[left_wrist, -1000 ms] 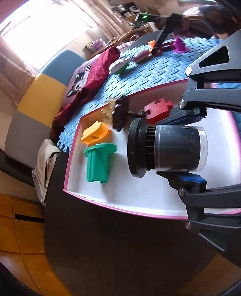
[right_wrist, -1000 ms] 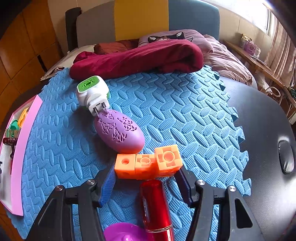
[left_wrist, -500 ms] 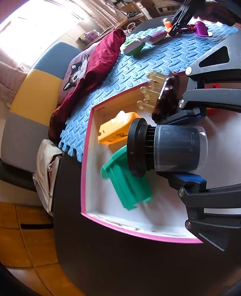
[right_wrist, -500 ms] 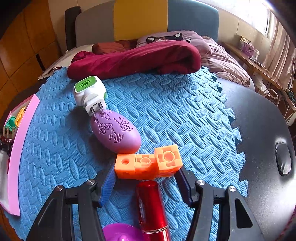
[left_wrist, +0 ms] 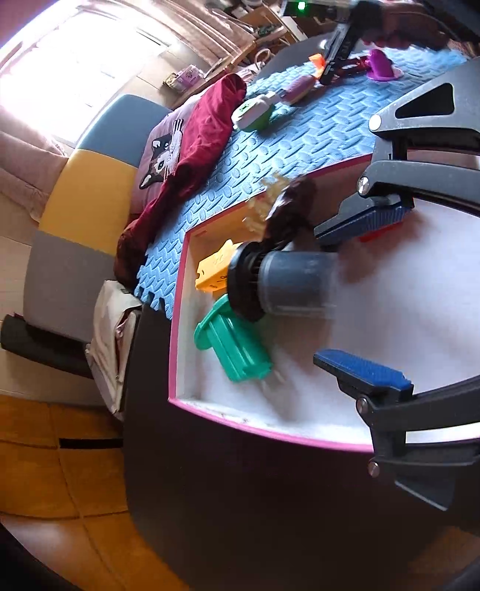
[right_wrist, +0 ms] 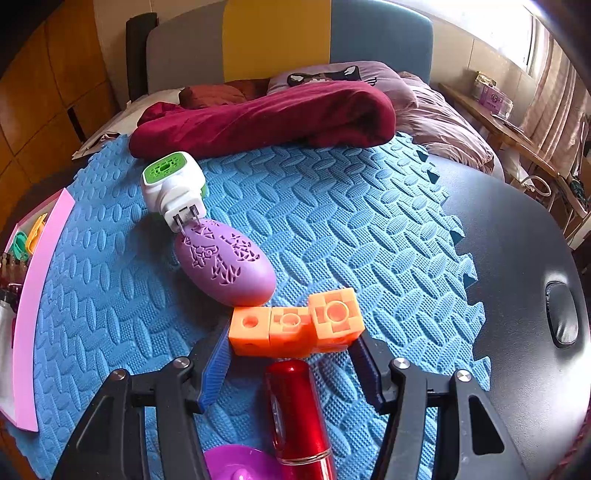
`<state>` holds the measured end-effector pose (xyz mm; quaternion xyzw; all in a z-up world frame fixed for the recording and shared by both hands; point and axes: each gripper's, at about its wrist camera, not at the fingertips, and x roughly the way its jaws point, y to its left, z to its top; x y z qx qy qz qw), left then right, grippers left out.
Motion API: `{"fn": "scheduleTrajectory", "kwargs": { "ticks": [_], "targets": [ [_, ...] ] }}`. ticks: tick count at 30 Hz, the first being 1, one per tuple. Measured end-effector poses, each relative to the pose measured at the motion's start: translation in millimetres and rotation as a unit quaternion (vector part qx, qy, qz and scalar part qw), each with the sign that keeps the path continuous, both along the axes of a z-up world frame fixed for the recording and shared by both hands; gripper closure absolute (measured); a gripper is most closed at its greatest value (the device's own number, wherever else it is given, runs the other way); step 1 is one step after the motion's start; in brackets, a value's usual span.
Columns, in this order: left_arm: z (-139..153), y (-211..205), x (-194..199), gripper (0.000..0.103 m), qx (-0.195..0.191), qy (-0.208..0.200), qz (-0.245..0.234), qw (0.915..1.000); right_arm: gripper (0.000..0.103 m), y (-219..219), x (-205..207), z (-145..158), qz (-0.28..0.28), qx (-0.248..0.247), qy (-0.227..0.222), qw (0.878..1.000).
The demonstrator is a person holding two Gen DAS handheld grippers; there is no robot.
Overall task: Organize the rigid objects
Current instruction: 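Carry the cylinder into the tray and release it while the right gripper grasps the orange cube block, then carry the orange cube block into the white tray and open the right gripper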
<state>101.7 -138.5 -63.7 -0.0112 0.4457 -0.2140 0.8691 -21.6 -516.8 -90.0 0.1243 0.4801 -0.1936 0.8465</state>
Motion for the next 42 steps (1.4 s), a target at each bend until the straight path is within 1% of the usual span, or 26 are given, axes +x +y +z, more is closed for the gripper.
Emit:
{"fn": "scheduleTrajectory", "kwargs": {
  "ticks": [8,12,16,22,25,30,33,36,38,42],
  "targets": [
    [18,3,-43,0.040,0.034,-0.031,-0.007,0.9989,0.043,1,-1,2,0.000,-0.004,-0.004,1.000],
    [24,4,-55,0.038,0.038,-0.038,-0.010,0.9985,0.043,2,-3,6,0.000,-0.005,-0.012,1.000],
    [30,5,-62,0.038,0.042,-0.047,-0.011,0.9979,0.043,2,-2,5,0.001,-0.007,-0.008,1.000],
    [38,5,-70,0.038,0.044,-0.062,-0.013,0.9970,0.043,0,-6,15,-0.003,0.000,-0.033,0.999],
    [37,5,-71,0.038,0.045,-0.061,-0.016,0.9970,0.043,-2,-8,18,-0.004,0.007,-0.044,0.999],
    [36,9,-71,0.038,0.039,-0.059,-0.013,0.9974,0.043,4,-9,21,0.004,0.008,-0.049,0.999],
    [33,12,-73,0.038,0.035,-0.054,-0.013,0.9978,0.043,8,-12,28,0.005,0.019,-0.062,0.998],
    [32,19,-72,0.038,0.029,-0.053,-0.005,0.9982,0.043,24,-14,40,0.024,0.023,-0.075,0.997],
    [32,25,-70,0.038,0.027,-0.056,0.002,0.9981,0.043,42,-12,49,0.048,0.028,-0.083,0.995],
    [36,41,-63,0.038,0.021,-0.062,0.022,0.9976,0.043,97,0,74,0.123,0.028,-0.101,0.987]
  ]
}}
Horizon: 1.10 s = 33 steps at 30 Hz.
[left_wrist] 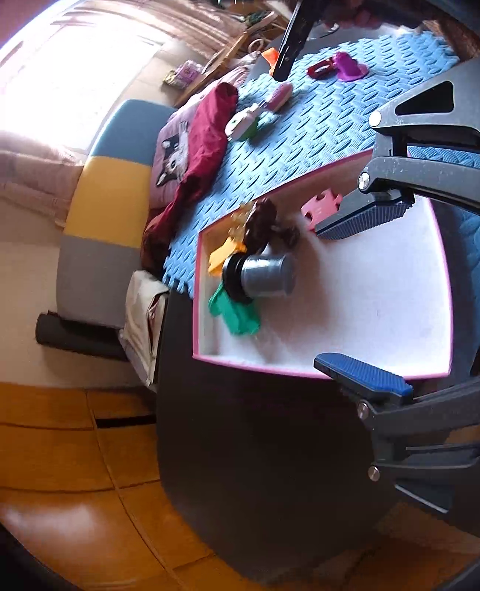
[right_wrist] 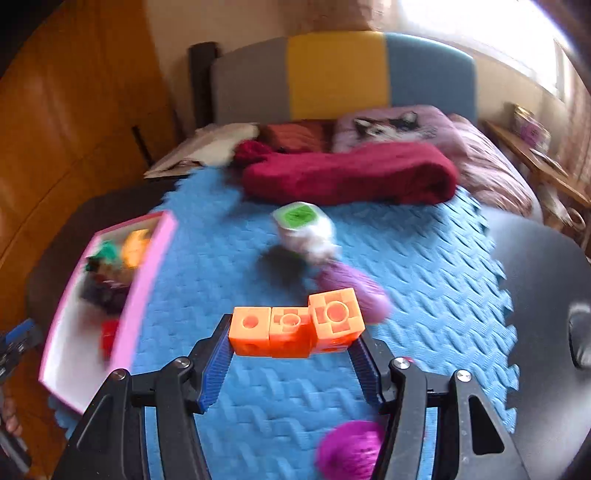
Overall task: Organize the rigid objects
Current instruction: 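Carry the orange cube block into the white tray and open the right gripper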
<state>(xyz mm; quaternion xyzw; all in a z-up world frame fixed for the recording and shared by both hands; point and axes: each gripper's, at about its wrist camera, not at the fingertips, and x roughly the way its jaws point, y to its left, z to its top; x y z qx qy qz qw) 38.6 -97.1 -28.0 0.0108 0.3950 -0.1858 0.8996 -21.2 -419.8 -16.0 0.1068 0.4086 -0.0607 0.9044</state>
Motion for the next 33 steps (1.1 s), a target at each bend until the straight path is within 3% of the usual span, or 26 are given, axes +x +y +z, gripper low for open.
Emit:
{"fn": "scheduleTrajectory", "kwargs": {
  "ticks": [6,14,23,25,29,33],
  "targets": [
    [-6,23,6,0.038,-0.013,0.006,0.024,0.9996,0.043,92,19,15,0.108,0.001,-0.017,0.994],
    [-11,46,8,0.038,-0.026,0.008,0.051,0.9983,0.043,187,38,0,0.216,-0.016,0.014,0.976],
    [-17,58,10,0.038,-0.030,0.015,0.062,0.9975,0.042,219,93,-49,0.209,-0.039,0.077,0.974],
    [-19,58,10,0.038,-0.029,0.016,0.060,0.9977,0.041,217,95,-53,0.202,-0.055,0.065,0.976],
    [-20,58,7,0.038,-0.022,0.013,0.059,0.9979,0.029,211,95,-56,0.202,-0.023,0.070,0.977],
    [-20,57,5,0.038,-0.021,0.012,0.062,0.9978,0.025,209,88,-53,0.196,-0.016,0.061,0.979]
  ]
}}
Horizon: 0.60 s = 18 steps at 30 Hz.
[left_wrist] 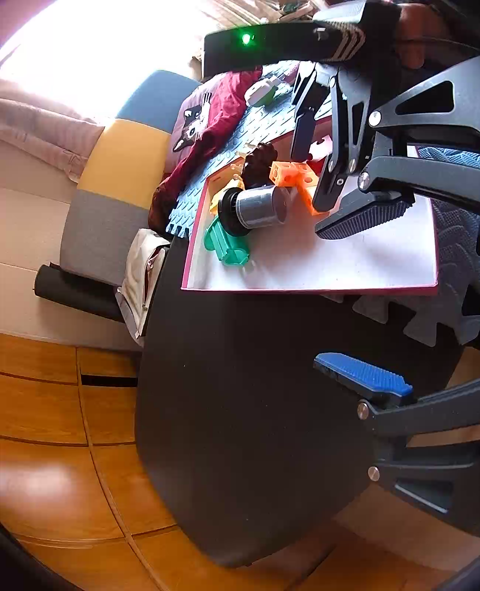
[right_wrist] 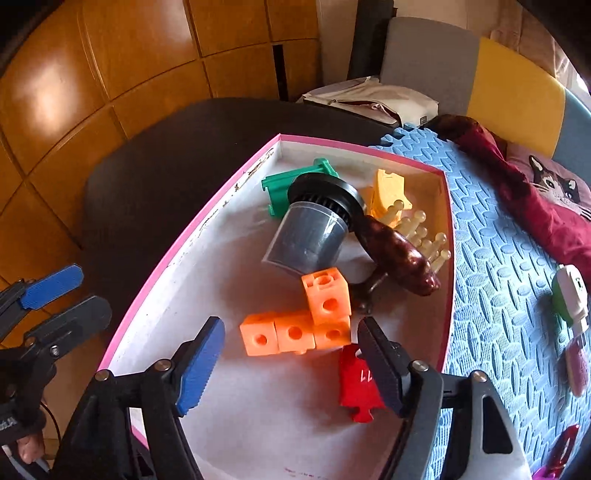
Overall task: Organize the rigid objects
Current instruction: 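Carry the orange cube block into the white tray and open the right gripper, then move both tools back over the remaining toys on the mat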
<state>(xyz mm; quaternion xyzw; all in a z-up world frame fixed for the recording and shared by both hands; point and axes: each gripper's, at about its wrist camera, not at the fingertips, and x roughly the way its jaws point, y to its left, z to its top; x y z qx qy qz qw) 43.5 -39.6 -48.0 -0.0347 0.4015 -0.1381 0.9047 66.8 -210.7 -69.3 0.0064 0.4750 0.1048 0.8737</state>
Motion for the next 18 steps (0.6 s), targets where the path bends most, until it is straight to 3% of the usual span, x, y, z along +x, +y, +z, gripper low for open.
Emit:
{"fn": "scheduleTrajectory", "kwargs": {
  "ticks": [7,18],
  "targets": [
    [8,0,-6,0.029,0.011,-0.020,0.005,0.9997,0.019,-12,-21,21,-0.023,0.014,-0.034,0.999],
    [14,-10,-14,0.029,0.025,-0.032,-0.010,0.9991,0.019,-53,-59,44,-0.065,0.005,-0.062,0.996]
  ]
}}
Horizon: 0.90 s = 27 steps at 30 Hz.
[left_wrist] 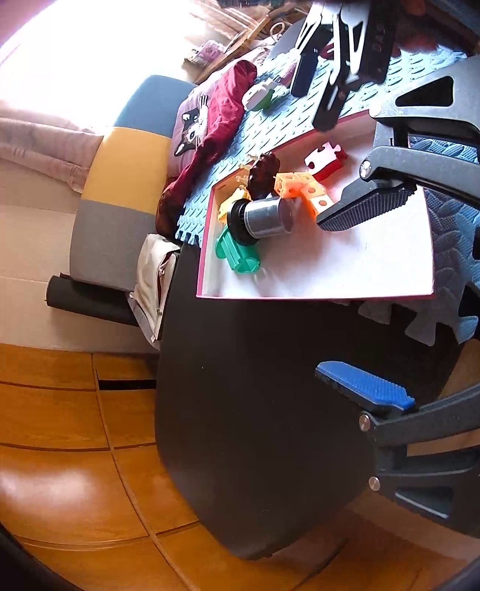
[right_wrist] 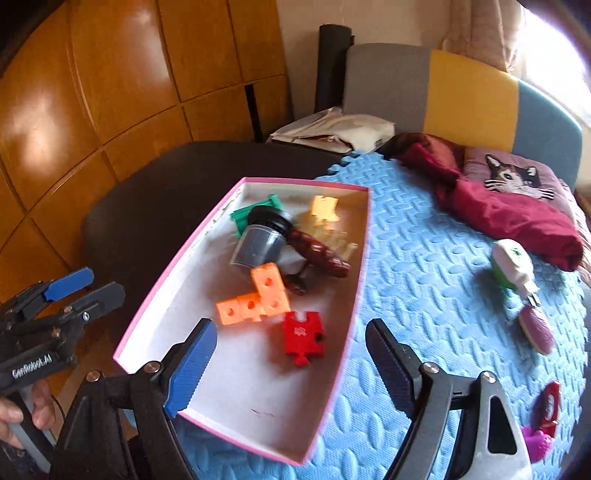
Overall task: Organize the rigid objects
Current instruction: 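Move both tools back over the remaining toys on the mat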
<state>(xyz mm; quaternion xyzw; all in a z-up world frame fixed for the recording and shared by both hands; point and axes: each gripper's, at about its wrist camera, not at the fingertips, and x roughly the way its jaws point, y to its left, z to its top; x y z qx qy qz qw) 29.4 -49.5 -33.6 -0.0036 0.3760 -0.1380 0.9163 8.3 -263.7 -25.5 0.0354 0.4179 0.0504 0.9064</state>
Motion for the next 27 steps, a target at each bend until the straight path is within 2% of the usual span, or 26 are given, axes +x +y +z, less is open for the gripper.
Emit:
{"fn": "scheduleTrajectory", "kwargs": {
  "ticks": [11,19,21,23,25,27],
  "targets": [
    [6,-23,-8,0.029,0.023,-0.007,-0.034,0.9991,0.019,-85,-38,9,-0.098,-0.009,-0.006,0.995],
    [10,-48,-15,0.027,0.040,-0.014,-0.069,0.9967,0.019,-180,-74,7,-0.210,-0.002,-0.003,0.978],
    [12,-55,-18,0.024,0.042,-0.017,-0.079,0.9959,0.019,-208,-85,6,-0.250,0.010,-0.010,0.968],
    [14,-64,-21,0.024,0.044,-0.020,-0.090,0.9947,0.019,-238,-100,2,-0.300,0.025,-0.020,0.953],
    [15,-72,-24,0.024,0.048,-0.021,-0.099,0.9937,0.019,-262,-114,-7,-0.351,0.046,-0.026,0.935],
    [15,-80,-25,0.024,0.049,-0.019,-0.109,0.9927,0.019,-283,-122,-14,-0.390,0.091,-0.019,0.916]
  ]
}}
